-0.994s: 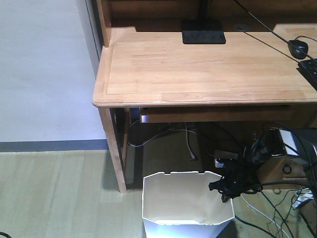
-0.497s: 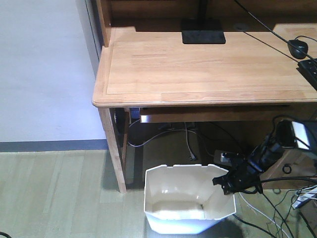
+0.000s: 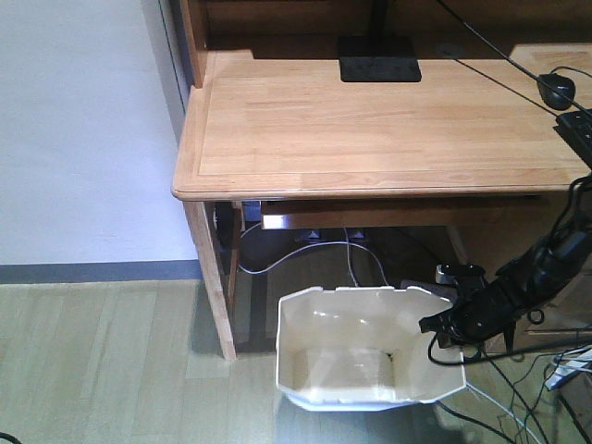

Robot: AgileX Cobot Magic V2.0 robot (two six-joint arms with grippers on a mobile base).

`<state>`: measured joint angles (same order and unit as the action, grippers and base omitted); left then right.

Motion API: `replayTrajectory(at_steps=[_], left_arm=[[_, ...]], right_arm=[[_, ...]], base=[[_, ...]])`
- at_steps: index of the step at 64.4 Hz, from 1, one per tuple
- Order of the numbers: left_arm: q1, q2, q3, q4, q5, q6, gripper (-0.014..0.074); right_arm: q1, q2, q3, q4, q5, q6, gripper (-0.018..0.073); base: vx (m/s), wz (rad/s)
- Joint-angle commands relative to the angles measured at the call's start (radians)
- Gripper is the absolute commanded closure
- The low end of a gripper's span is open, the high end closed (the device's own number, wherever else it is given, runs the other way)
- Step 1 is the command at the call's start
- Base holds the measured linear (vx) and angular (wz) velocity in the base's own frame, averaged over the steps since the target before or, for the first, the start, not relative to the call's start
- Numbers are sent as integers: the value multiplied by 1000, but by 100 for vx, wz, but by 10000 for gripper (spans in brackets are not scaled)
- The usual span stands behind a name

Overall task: Move trash bin to bedside with robot
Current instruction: 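Close the right gripper on the bin rim and lift it, then hold the bin in the right gripper while the base turns from the desk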

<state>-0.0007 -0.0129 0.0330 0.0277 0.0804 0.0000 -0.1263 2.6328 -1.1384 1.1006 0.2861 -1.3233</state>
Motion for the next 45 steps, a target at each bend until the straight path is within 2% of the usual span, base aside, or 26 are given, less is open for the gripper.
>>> replayTrajectory(at_steps=[1,13,32,45], left_arm=[[-6,-15,12,-9,-75,-14,603],[-6,-15,12,-9,-75,-14,603],[-6,-15,12,-9,-75,-14,603],[-6,-15,12,-9,-75,-14,603]], right_arm=[[-15,-149,60,51,214,-97,564],[-55,-287,163,99,290,-149,564],[-137,-376,215,87,462,-154,564],[-145,-376,215,82,470,-154,564]], base=[[0,0],[0,0],[0,0],[0,0]])
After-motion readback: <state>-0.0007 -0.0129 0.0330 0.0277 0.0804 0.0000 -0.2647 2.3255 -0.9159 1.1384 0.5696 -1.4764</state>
